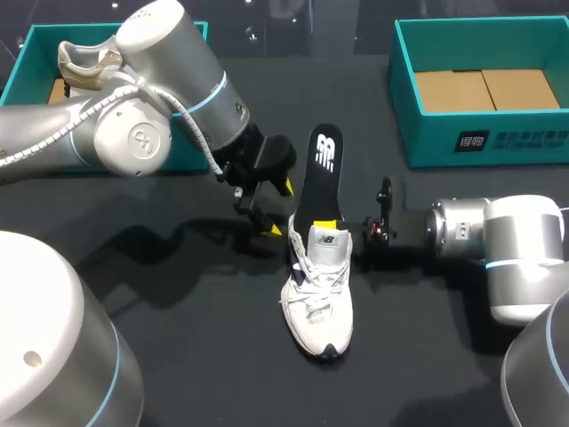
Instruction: Take the shoe out of the shoebox, open the shoe tongue, remove and reinsert the insole, then place the shoe into the shoebox
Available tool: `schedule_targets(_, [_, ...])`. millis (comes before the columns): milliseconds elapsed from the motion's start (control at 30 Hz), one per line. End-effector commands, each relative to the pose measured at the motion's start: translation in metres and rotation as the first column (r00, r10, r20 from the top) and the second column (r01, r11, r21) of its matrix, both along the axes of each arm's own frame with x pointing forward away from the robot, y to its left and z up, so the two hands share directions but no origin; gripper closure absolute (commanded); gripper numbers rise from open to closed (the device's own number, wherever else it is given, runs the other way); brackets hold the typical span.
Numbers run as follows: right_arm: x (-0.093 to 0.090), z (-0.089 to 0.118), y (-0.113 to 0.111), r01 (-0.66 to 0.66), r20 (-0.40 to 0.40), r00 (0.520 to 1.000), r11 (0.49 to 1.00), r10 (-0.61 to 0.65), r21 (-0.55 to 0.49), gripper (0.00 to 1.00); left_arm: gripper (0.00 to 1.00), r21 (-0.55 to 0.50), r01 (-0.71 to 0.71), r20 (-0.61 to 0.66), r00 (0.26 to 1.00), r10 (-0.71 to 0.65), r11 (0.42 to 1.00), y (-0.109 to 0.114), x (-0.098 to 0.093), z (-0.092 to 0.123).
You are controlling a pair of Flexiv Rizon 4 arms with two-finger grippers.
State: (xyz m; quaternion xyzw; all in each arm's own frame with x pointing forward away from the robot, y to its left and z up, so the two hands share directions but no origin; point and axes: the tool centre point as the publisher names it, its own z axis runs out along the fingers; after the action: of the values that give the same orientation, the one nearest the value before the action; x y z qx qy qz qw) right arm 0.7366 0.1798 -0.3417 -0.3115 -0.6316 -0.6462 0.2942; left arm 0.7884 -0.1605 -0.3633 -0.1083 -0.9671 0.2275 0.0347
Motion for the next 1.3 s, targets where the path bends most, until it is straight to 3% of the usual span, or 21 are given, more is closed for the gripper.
schedule_targets(33, [-0.01,-0.007,0.005,-0.011,-0.007,1.0,1.0,0.011,-0.004,1.0,0.0,0.0,0.001,0.001,1.0,-0.001,1.0,0.001,-0.001,0.0])
schedule_targets(333, [-0.004,0.001,0.014,-0.043,0.011,0.999,0.999,0.043,-0.013,1.0,0.0,0.0,0.001,0.001,1.0,-0.001,1.0,0.001,-0.001,0.0])
schedule_targets(400, [-0.002,0.005,0.014,-0.047,0.02,0.999,0.999,0.047,-0.014,0.86,0.0,0.0,0.001,0.001,1.0,-0.001,1.0,0.001,-0.001,0.0])
schedule_targets(467, [0.001,0.008,0.014,-0.051,0.029,0.998,0.999,0.052,-0.015,0.78,0.0,0.0,0.001,0.001,1.0,-0.001,1.0,0.001,-0.001,0.0])
schedule_targets(633, [0.004,0.014,0.015,-0.06,0.046,0.997,0.998,0.061,-0.018,0.73,0.0,0.0,0.001,0.001,1.0,-0.001,1.0,0.001,-0.001,0.0])
schedule_targets(1300, [0.018,0.033,0.015,-0.088,0.096,0.991,0.995,0.093,-0.057,0.72,0.0,0.0,0.001,0.001,1.0,-0.001,1.0,0.001,-0.001,0.0])
